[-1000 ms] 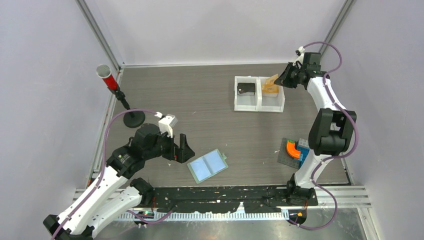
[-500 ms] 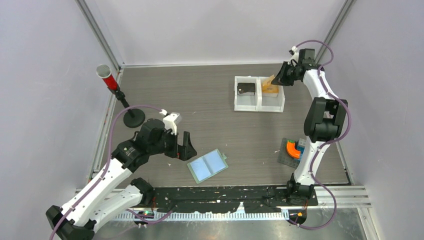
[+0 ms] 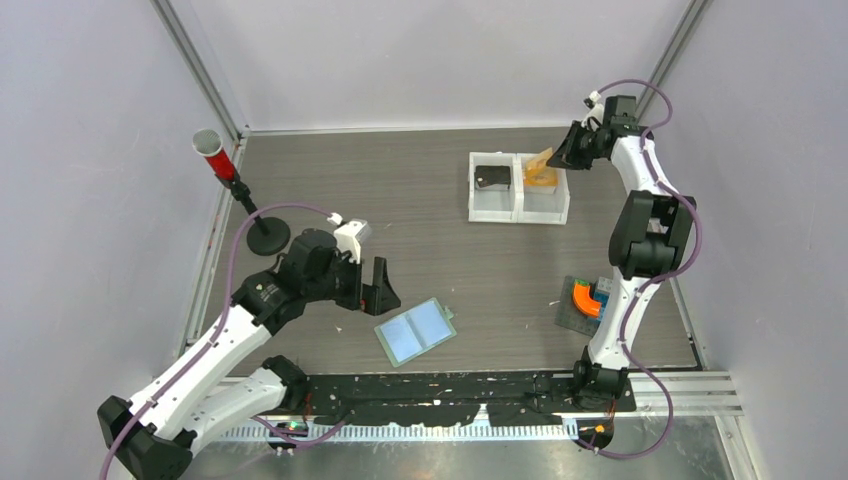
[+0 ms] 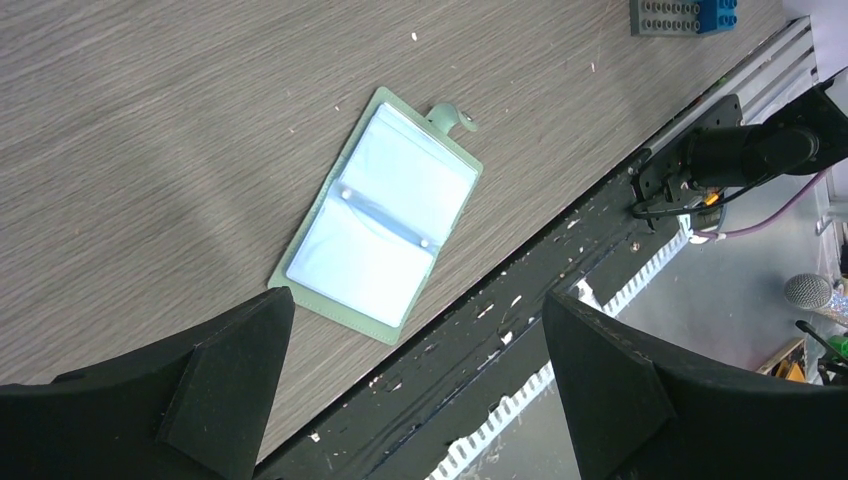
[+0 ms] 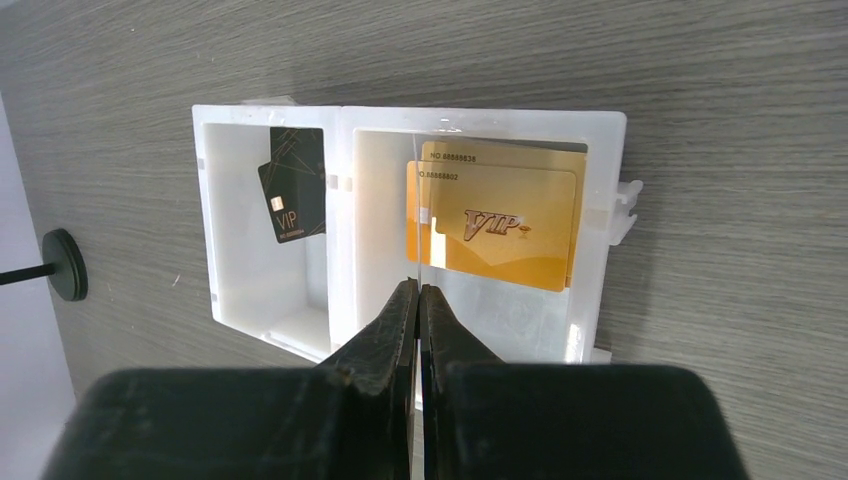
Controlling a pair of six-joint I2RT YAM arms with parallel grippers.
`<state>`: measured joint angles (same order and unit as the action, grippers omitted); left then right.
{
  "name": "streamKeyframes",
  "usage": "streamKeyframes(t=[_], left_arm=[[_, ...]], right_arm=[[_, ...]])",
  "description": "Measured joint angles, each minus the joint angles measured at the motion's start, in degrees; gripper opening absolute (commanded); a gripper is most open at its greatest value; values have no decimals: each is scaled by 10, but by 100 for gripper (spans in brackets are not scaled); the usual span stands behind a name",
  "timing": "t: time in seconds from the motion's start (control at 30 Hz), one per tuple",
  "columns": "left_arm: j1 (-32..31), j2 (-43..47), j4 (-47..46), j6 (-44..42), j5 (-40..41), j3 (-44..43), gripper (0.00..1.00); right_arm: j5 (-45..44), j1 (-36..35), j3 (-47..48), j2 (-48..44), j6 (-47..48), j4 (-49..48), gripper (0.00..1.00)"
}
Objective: Take the credit cards out of the card holder
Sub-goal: Place the credit card in the storage box.
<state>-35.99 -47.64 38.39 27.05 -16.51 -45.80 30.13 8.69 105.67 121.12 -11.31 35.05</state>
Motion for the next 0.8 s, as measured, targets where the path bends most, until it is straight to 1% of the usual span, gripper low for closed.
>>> streamKeyframes(t=[0.33,0.4,0.43,0.63,0.8], left_arm=[[0,-14,-1,-1,0,-19,99],[0,-15,-2,-1,0,-21,99],[0,-15,-2,-1,1,-21,99],[0,-19,0,-4,0,-23,99],[0,-26,4,-9,0,-38,99]], right_arm=[[17,2,1,17,0,2,9],[20,2,1,18,0,2,13],[21,2,3,19,0,2,16],[20,2,18,31,0,4,25],[12,2,31,35,-2,7,29]])
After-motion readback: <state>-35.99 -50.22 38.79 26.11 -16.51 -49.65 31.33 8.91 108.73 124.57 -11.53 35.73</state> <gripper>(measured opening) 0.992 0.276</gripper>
